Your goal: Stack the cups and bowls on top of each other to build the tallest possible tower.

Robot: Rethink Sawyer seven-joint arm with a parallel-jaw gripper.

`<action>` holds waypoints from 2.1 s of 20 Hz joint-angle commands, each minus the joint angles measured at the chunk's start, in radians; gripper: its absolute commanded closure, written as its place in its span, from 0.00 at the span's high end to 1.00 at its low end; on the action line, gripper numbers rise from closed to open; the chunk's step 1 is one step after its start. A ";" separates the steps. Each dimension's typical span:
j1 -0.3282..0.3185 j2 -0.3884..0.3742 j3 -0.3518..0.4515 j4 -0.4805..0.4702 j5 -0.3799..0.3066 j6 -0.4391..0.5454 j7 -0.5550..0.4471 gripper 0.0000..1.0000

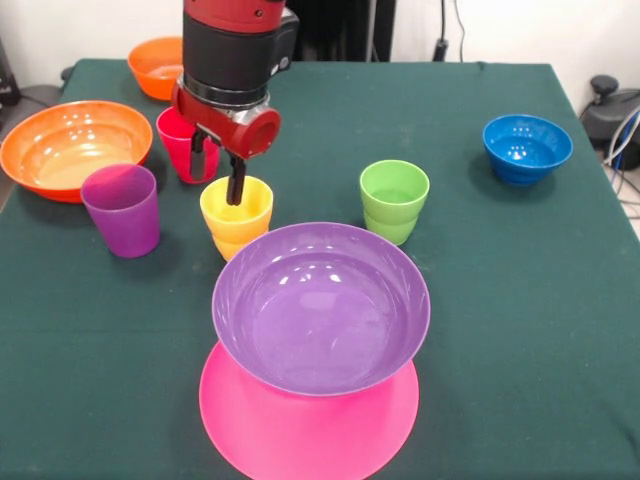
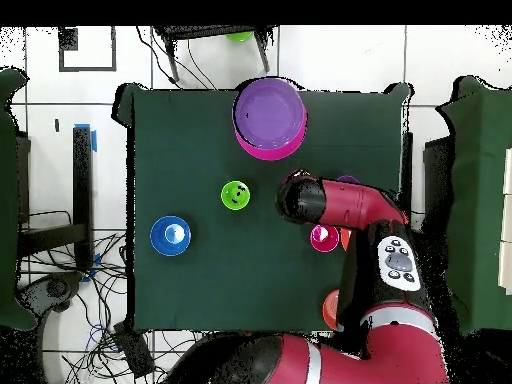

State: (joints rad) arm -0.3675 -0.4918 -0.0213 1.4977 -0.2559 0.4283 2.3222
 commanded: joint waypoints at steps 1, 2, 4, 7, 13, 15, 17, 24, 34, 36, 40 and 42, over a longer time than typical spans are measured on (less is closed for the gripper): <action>-0.005 0.051 0.118 0.027 -0.084 -0.016 -0.121 1.00; 0.005 0.039 0.112 0.033 -0.085 -0.017 -0.110 1.00; 0.011 0.032 0.110 0.036 -0.085 -0.009 -0.101 1.00; 0.025 0.027 0.105 0.033 -0.081 -0.001 -0.087 1.00; 0.064 -0.019 0.085 0.043 -0.063 0.051 -0.062 1.00; 0.080 -0.035 0.077 0.048 -0.055 0.068 -0.051 1.00; 0.104 -0.054 0.067 0.062 -0.042 0.080 -0.025 1.00; 0.189 -0.100 0.044 0.126 0.013 0.078 0.074 1.00; 0.252 -0.106 0.021 0.158 0.079 0.062 0.112 1.00; 0.255 -0.104 0.016 0.167 0.088 0.050 0.112 1.00; 0.260 -0.093 0.010 0.179 0.102 0.021 0.115 1.00; 0.262 -0.090 0.007 0.180 0.106 0.016 0.115 1.00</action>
State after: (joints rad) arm -0.1137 -0.6188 -0.0437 1.6162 -0.1767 0.4281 2.3222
